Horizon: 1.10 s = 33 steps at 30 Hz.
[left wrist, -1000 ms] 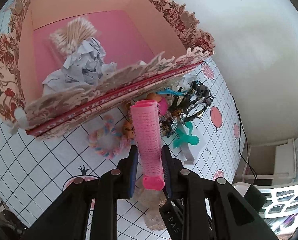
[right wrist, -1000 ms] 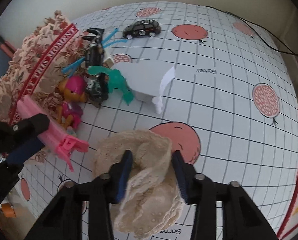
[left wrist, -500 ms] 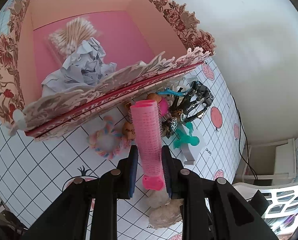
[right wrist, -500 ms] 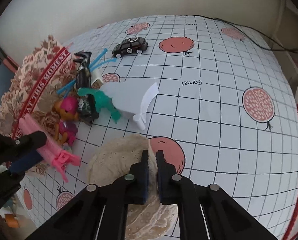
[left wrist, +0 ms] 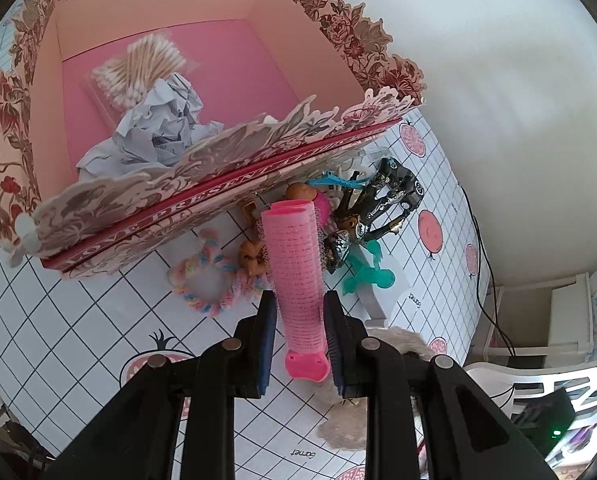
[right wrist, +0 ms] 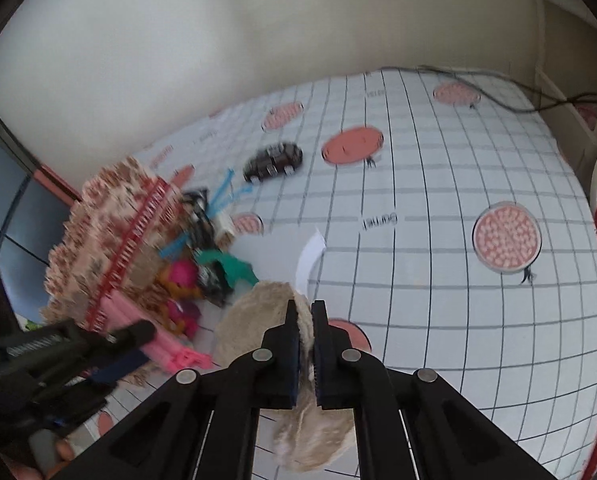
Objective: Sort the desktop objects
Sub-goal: 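Lift the hair roller and lace cloth and carry them toward the pink box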
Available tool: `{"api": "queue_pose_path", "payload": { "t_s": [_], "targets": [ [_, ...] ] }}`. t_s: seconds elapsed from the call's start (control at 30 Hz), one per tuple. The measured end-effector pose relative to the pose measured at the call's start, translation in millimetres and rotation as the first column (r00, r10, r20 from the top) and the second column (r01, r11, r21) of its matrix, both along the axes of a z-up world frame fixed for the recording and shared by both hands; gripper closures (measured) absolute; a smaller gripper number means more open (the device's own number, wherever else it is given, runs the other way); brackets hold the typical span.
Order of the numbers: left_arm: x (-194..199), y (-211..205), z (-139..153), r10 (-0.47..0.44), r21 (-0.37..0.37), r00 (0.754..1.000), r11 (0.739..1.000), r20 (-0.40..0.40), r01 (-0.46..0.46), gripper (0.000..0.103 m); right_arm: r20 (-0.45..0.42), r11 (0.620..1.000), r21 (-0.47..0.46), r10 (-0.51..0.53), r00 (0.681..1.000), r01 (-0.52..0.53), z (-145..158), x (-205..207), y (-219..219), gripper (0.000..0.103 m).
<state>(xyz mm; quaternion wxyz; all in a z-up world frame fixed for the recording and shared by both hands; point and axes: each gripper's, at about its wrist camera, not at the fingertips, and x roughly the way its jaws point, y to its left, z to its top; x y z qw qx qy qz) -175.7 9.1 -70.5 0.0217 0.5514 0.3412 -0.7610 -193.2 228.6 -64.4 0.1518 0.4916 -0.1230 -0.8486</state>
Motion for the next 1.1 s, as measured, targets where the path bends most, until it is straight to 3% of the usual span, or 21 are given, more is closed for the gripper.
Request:
{"api": "queue_pose_path", "payload": {
  "t_s": [0.37,0.63,1.1],
  "targets": [
    [-3,6,20,-0.019,0.018,0.998,1.0,-0.062,0.02,0.078,-0.158,0.991,-0.134,-0.043,0.987,0.022,60,2,7,0.097],
    [-3,10,56,-0.046,0.038,0.985,0.998,-0.168,0.053,0.078,-0.272,0.969,-0.245,-0.095,0.958,0.026,112,15,21,0.097],
    [-4,-23,108,-0.019,0.064,0.949,0.997,-0.315,0.041,0.078,-0.301,0.935,-0.356,-0.118,0.946,0.003,135,12,4,0.097]
  ]
}}
